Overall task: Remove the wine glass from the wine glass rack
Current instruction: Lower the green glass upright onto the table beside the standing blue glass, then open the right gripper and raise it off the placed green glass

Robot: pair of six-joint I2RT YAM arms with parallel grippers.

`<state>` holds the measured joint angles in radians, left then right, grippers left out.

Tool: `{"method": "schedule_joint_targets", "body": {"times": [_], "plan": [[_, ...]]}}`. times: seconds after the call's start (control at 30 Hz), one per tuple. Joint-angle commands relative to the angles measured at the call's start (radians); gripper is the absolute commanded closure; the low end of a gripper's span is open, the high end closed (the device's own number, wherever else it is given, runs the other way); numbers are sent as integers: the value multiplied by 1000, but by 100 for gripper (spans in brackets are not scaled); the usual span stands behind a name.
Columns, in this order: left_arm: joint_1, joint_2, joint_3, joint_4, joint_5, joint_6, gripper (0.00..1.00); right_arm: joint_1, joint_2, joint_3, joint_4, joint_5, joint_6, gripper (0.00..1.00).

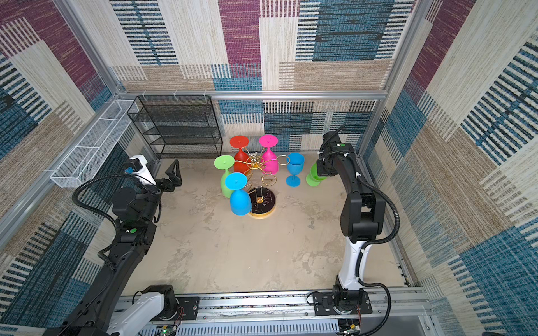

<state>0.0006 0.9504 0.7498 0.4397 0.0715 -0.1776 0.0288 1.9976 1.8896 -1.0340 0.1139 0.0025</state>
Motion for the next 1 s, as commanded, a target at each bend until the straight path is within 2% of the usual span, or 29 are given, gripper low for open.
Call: {"method": "schedule_joint_targets", "body": {"times": [0.0, 0.3, 0.57, 0.73, 0.97], "plan": [[2, 1, 0, 48, 21, -4, 3, 0, 7, 9, -4, -1, -2, 92], [2, 7, 1, 48, 40, -5, 3, 5, 9, 9, -12, 4, 2, 87], [2, 10, 1, 51, 45, -9, 3, 6, 12, 52, -13, -3, 5, 75], [2, 5, 0, 51, 40, -8, 4, 6, 21, 110, 6, -37, 15, 61], [2, -10, 7, 18, 3, -27, 4, 6, -6, 158, 66, -47, 33, 52]]}}
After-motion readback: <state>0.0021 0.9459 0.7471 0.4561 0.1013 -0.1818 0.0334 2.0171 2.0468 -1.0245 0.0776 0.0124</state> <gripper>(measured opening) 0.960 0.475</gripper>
